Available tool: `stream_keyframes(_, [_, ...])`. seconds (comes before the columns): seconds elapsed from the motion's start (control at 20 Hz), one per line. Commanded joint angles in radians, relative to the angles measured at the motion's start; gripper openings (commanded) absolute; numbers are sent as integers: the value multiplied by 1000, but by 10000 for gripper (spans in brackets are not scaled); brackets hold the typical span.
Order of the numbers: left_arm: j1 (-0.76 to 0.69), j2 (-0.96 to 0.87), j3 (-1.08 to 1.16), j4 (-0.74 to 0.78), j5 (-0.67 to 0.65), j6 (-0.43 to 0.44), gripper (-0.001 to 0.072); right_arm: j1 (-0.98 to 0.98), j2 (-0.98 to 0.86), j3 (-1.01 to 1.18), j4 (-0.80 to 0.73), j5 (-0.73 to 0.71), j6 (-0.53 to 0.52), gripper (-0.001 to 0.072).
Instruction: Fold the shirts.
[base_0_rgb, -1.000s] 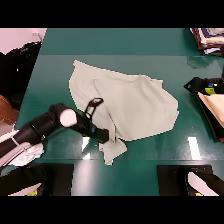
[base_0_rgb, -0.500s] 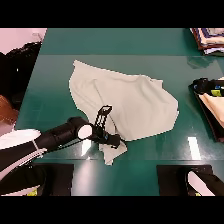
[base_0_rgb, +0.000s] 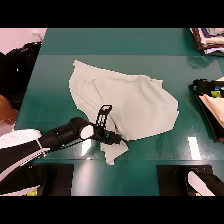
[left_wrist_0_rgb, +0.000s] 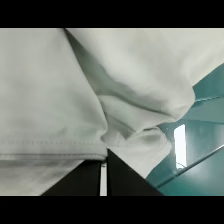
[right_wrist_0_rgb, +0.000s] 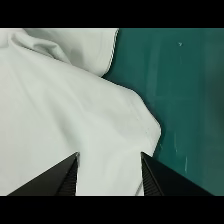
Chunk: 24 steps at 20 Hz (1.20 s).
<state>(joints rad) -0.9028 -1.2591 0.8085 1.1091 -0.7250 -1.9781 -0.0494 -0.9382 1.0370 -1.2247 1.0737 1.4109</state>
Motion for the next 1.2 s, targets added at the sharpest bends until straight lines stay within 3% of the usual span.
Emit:
stream_keyframes(0.0, [19, 15, 0, 14, -21, -4, 24, 0, 1, 0, 0, 5, 0, 445])
stream_keyframes(0.1, [101, 88, 0, 50, -105, -3, 24, 0, 1, 0, -9, 25, -11, 445])
stream_keyframes(0.2, [220, 217, 0, 173, -226, -4, 24, -3, 1, 0, -13, 72, -45, 401])
stream_keyframes(0.35, [409, 414, 0, 345, -412, -1, 24, -3, -6, -1, -98, 137, -45, 401])
stream_keyframes(0.5, [566, 504, -1, 384, -504, 88, 24, -32, -68, -1, -129, 224, -44, 401])
stream_keyframes(0.7, [682, 507, -2, 381, -497, 140, 24, -131, -220, -34, -125, 314, -44, 407])
stream_keyframes(0.95, [686, 507, -2, 350, -439, 139, 25, -213, -359, -233, 183, 264, -169, 401])
stream_keyframes(1.0, [686, 507, -2, 347, -428, 139, 25, -208, -368, -264, 214, 245, -183, 367])
stream_keyframes(1.15, [686, 507, -2, 345, -419, 139, 24, -175, -369, -316, 235, 181, -194, 359])
